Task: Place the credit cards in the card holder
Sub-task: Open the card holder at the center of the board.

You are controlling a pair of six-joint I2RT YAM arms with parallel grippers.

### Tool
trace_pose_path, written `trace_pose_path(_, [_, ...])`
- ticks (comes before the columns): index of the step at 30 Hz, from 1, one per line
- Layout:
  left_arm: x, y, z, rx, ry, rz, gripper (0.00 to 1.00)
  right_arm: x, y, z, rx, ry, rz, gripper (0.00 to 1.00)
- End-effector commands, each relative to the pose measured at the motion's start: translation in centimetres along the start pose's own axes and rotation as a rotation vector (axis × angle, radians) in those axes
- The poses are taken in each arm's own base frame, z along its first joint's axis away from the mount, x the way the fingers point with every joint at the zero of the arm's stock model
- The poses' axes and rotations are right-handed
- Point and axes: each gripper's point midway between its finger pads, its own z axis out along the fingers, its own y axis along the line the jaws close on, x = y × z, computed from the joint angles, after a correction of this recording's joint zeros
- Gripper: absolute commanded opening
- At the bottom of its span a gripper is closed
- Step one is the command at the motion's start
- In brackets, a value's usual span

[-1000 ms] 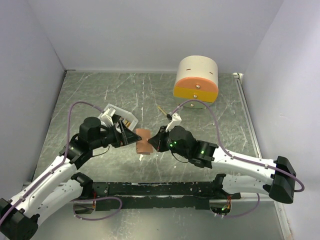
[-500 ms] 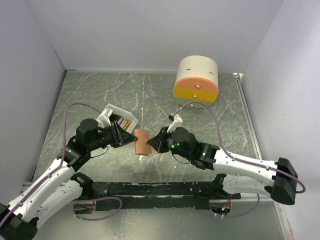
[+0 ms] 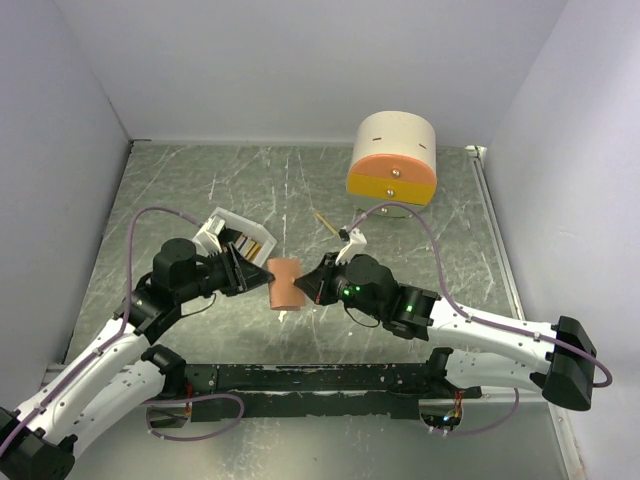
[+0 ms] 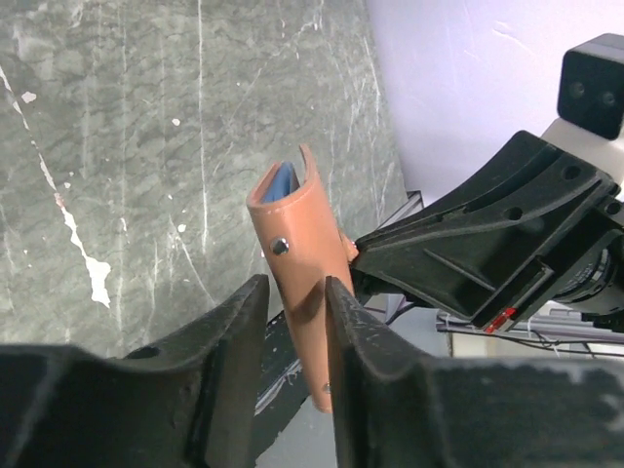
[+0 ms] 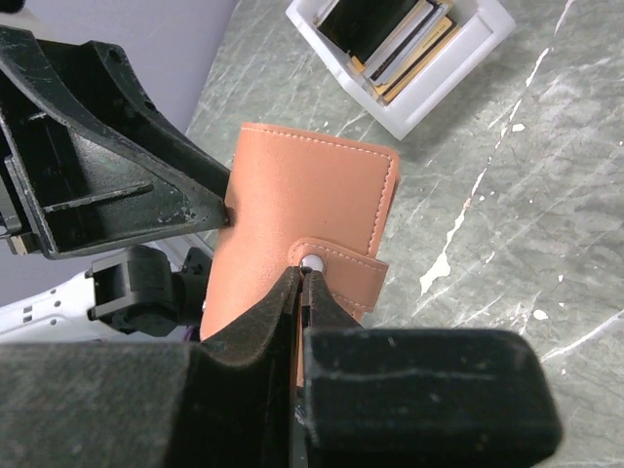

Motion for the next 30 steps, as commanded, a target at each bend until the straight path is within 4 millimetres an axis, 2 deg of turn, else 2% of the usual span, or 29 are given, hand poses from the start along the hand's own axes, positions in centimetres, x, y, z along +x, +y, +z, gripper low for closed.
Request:
trace_pose_path(1, [0.5, 0.2, 0.4, 0.01, 0.017, 0.016, 0.47, -0.5, 0.6, 0.3, -0.03, -0.022, -0.011, 0.0])
trace_pose_path(5, [1.2, -0.1, 1.1, 0.056, 0.066, 0.003, 0.61, -0.2, 1.2, 0.8, -0.049, -0.005, -0.01, 0.0])
trace_pose_path(7, [1.5, 0.2, 1.3, 0.051, 0.081, -0.007, 0.62, -0.1, 1.2, 0.9, -0.05, -0.002, -0.01, 0.0])
trace_pose_path(10, [1.7, 0.9, 1.4, 0.019, 0.089, -0.014, 0.46, 0.0, 0.7, 1.0, -0.032, 0.0, -0.02, 0.0])
trace_pose_path(15, [1.5, 2.9, 1.0, -0.09, 0.07, 0.019, 0.08, -0.6, -0.6, 0.2, 0.027, -0.032, -0.032, 0.0])
trace_pose_path(20, [1.4, 3.5, 0.7, -0.109, 0.037, 0.029, 0.07, -1.9, -1.5, -1.2, 0.077, -0.08, -0.028, 0.0])
trace_pose_path(24, [1.5, 4.4, 1.1, -0.139, 0.035, 0.016, 0.07, -1.2, -1.7, -1.2, 0.074, -0.06, -0.012, 0.0])
trace_pose_path(25, [1.6, 4.6, 1.3, -0.146, 0.045, 0.012, 0.1, -0.9, -1.8, -1.1, 0.073, -0.051, -0.007, 0.0])
trace_pose_path(27, [2.0, 5.1, 1.6, -0.169, 0.07, -0.001, 0.26, -0.1, -2.1, -0.8, 0.076, -0.03, -0.002, 0.0])
trace_pose_path(30, [2.6, 6.7, 1.9, -0.251, 0.117, -0.016, 0.62, 0.8, -3.0, -0.6, 0.102, -0.007, 0.01, 0.0])
